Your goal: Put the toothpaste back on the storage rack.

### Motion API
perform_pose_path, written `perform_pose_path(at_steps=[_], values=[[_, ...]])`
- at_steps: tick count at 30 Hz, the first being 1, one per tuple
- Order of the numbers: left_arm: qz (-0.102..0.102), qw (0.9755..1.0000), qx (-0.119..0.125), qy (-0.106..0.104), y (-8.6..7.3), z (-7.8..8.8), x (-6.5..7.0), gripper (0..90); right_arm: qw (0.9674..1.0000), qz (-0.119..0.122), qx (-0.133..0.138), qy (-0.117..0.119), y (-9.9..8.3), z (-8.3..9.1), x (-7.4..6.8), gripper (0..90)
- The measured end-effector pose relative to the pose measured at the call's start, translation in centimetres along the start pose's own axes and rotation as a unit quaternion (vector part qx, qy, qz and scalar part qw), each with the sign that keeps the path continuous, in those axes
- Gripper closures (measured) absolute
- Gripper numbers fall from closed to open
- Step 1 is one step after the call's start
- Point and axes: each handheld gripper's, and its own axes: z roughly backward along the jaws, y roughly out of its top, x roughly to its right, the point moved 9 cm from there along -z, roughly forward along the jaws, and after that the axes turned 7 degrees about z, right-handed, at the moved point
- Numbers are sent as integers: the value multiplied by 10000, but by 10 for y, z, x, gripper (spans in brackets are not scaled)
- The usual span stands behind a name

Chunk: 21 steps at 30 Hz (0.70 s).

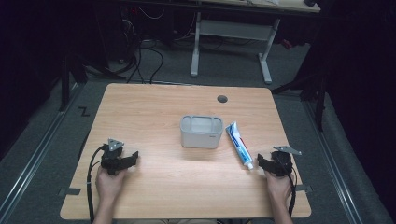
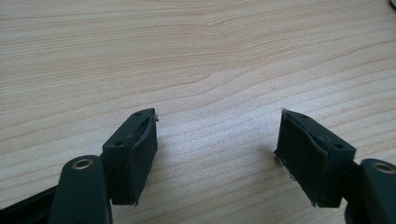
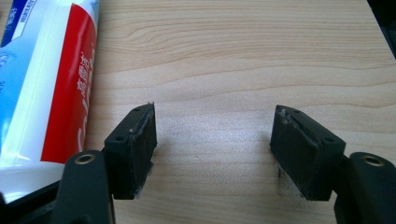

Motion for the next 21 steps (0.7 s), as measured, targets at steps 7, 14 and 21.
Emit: perform_pose_path(at_steps=[7, 14, 21], values=[[87, 9999, 27, -52, 0, 0, -1, 293, 10000, 90, 30, 32, 2, 6, -4, 331], [38, 10000, 18, -8, 0, 0, 0, 294, 9990, 334, 291, -60, 8, 18, -9, 381], [82, 10000, 18, -39, 0, 0, -1, 293, 9986, 340, 403, 14, 9, 25, -13, 391]])
